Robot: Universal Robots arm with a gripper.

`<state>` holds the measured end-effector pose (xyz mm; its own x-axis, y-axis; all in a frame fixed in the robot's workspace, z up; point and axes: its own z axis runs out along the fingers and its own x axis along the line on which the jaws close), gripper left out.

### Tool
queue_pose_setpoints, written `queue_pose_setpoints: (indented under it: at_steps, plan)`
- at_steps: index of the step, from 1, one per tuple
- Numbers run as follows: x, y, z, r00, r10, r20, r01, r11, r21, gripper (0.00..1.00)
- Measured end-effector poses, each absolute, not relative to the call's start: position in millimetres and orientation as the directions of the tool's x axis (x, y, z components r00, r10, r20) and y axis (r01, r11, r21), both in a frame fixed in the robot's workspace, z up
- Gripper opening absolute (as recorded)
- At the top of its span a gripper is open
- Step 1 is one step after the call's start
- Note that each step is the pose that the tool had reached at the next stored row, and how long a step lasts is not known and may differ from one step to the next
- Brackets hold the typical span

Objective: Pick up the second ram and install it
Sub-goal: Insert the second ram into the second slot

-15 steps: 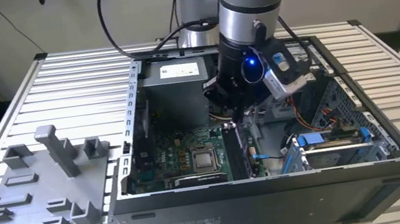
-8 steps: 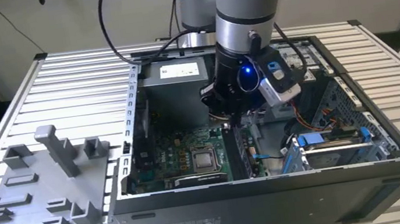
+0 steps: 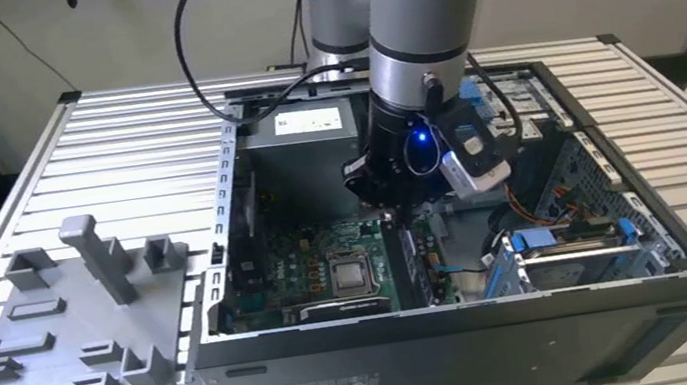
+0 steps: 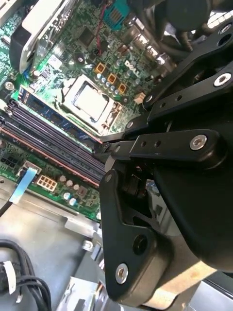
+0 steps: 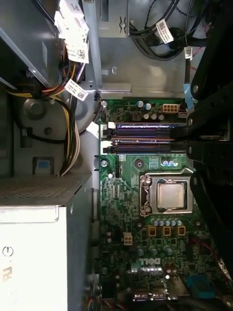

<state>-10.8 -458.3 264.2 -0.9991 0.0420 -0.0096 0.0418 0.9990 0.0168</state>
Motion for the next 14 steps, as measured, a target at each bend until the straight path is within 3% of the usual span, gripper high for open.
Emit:
queue_pose_setpoints:
  at_steps: [14]
  plan:
    - [-10.8,-458.3,264.0,-0.999,0.042,-0.010,0.042,0.999,0.014,0.14]
